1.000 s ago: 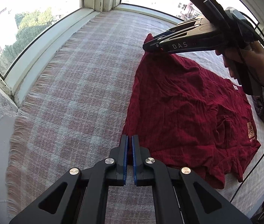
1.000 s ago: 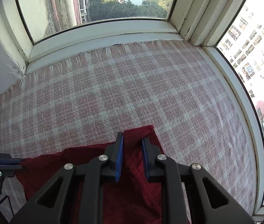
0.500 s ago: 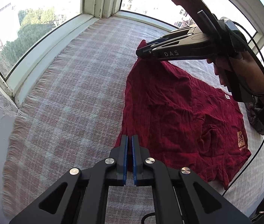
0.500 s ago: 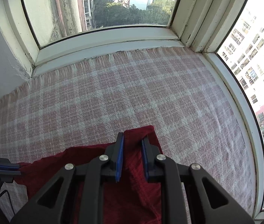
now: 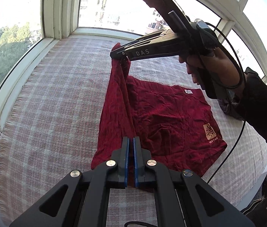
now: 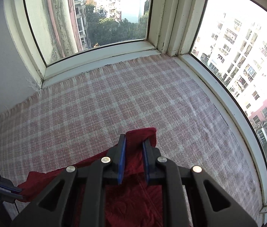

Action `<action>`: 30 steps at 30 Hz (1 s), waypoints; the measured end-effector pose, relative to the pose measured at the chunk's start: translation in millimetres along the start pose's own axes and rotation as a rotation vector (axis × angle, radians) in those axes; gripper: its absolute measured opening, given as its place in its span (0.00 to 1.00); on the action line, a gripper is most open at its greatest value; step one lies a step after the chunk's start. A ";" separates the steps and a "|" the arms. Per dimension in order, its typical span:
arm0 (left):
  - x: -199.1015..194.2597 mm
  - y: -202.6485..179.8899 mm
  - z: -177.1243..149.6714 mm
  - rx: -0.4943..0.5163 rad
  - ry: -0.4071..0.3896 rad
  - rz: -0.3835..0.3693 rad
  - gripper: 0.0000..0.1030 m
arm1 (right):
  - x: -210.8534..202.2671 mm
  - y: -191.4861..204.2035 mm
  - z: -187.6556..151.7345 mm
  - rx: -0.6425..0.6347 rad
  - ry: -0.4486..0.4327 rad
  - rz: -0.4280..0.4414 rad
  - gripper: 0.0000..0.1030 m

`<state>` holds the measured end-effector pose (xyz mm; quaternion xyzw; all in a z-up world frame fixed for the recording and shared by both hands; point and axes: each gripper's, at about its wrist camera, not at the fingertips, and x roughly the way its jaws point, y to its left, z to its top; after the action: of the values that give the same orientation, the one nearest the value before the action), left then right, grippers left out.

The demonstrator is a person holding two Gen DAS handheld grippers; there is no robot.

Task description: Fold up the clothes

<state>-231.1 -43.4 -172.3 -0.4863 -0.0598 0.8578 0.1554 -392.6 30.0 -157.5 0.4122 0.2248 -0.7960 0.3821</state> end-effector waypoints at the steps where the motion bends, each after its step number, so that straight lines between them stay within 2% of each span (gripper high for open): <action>1: 1.7 -8.7 0.0 0.015 0.002 -0.012 0.04 | -8.0 -6.0 -7.3 0.020 -0.015 -0.003 0.15; 8: 29.5 -66.9 -8.1 0.135 0.060 -0.102 0.04 | -56.2 -43.7 -77.0 0.178 -0.087 -0.028 0.15; 10: 42.0 -80.3 -13.0 0.168 0.094 -0.116 0.04 | -55.6 -54.1 -94.8 0.219 -0.068 -0.034 0.15; 15: 66.7 -101.2 -24.7 0.210 0.187 -0.158 0.04 | -50.1 -63.8 -112.3 0.238 -0.004 -0.038 0.16; 22: 52.5 -104.8 -38.8 0.195 0.232 -0.240 0.06 | -42.4 -77.2 -136.9 0.265 0.087 -0.045 0.22; 25: 34.9 -94.8 -47.1 0.172 0.233 -0.248 0.06 | -41.0 -82.1 -143.8 0.268 0.124 -0.051 0.25; 28: 19.6 -76.5 -46.2 0.156 0.193 -0.183 0.06 | -44.2 -83.5 -146.1 0.259 0.134 -0.070 0.26; 30: 15.9 -59.6 -39.6 0.133 0.159 -0.135 0.06 | -57.6 -83.3 -144.3 0.271 0.098 -0.098 0.26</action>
<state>-192.5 16.1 -190.7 -0.5363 -0.0228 0.8061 0.2492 -367.6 202.1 -186.9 0.4869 0.1537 -0.8156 0.2721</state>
